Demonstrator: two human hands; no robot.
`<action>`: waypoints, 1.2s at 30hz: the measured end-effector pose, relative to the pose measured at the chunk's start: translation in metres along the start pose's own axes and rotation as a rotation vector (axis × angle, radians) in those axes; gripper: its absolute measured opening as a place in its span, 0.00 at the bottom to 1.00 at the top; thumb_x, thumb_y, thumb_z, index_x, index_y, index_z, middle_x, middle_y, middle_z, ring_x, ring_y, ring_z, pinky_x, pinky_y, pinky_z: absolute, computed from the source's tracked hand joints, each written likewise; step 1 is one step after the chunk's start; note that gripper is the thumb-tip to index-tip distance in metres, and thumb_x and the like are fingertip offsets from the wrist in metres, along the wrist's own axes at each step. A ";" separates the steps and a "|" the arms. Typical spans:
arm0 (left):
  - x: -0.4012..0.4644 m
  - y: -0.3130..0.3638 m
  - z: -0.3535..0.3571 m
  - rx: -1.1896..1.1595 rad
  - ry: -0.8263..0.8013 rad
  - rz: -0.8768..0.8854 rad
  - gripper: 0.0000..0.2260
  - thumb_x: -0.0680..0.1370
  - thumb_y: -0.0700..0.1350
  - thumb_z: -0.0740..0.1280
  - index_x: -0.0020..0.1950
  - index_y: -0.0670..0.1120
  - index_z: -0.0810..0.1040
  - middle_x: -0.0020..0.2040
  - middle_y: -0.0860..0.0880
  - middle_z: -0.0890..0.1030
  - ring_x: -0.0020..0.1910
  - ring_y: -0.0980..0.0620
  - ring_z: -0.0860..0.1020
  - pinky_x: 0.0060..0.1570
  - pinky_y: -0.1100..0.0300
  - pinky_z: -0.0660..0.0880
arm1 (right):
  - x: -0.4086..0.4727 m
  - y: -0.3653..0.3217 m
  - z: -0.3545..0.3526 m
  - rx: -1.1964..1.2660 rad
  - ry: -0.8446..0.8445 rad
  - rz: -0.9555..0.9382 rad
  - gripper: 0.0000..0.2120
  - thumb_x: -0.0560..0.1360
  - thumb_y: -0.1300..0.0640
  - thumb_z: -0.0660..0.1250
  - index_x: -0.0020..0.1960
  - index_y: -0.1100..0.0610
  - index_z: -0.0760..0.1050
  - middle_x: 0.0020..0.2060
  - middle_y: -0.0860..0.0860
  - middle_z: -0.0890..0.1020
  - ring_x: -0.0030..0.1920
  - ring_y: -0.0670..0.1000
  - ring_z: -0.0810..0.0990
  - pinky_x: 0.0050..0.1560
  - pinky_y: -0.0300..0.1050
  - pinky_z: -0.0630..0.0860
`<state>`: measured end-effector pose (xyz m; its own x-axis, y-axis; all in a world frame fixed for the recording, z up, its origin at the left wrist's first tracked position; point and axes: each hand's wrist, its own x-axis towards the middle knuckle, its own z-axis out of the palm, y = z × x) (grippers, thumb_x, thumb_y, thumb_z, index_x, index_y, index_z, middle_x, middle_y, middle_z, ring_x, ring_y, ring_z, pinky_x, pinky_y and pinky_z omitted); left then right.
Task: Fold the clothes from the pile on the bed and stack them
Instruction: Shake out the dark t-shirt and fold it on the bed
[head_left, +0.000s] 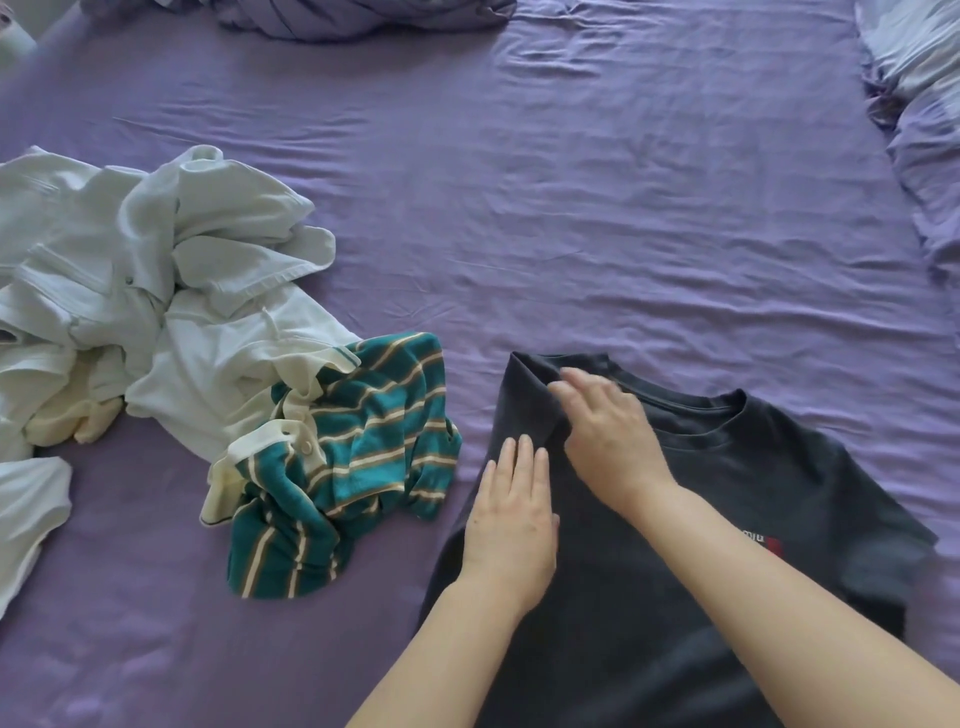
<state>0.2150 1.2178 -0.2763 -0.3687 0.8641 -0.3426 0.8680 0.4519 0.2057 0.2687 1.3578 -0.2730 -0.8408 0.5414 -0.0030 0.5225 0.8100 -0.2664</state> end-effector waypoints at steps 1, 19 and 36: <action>0.001 0.001 0.004 -0.014 -0.004 -0.004 0.31 0.82 0.52 0.52 0.77 0.42 0.39 0.77 0.42 0.38 0.76 0.45 0.37 0.73 0.52 0.37 | -0.003 -0.003 0.001 -0.059 0.012 -0.126 0.26 0.70 0.62 0.62 0.68 0.57 0.70 0.69 0.55 0.71 0.69 0.56 0.69 0.64 0.54 0.68; -0.008 0.114 0.007 -0.019 -0.172 0.226 0.27 0.80 0.49 0.57 0.77 0.49 0.52 0.78 0.45 0.46 0.77 0.45 0.43 0.74 0.47 0.47 | -0.186 0.080 -0.031 -0.179 -0.288 0.185 0.28 0.60 0.52 0.78 0.59 0.51 0.79 0.60 0.50 0.79 0.61 0.54 0.78 0.57 0.58 0.76; 0.002 0.286 0.051 -0.143 -0.164 0.117 0.18 0.74 0.54 0.67 0.56 0.44 0.69 0.54 0.46 0.71 0.53 0.45 0.72 0.48 0.55 0.67 | -0.185 0.217 -0.056 0.114 -0.245 0.562 0.19 0.81 0.55 0.53 0.72 0.53 0.63 0.71 0.57 0.63 0.67 0.59 0.63 0.64 0.53 0.65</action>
<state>0.4794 1.3372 -0.2643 -0.1991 0.8700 -0.4510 0.8415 0.3876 0.3763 0.5452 1.4461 -0.2759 -0.4566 0.7995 -0.3902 0.8876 0.3796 -0.2609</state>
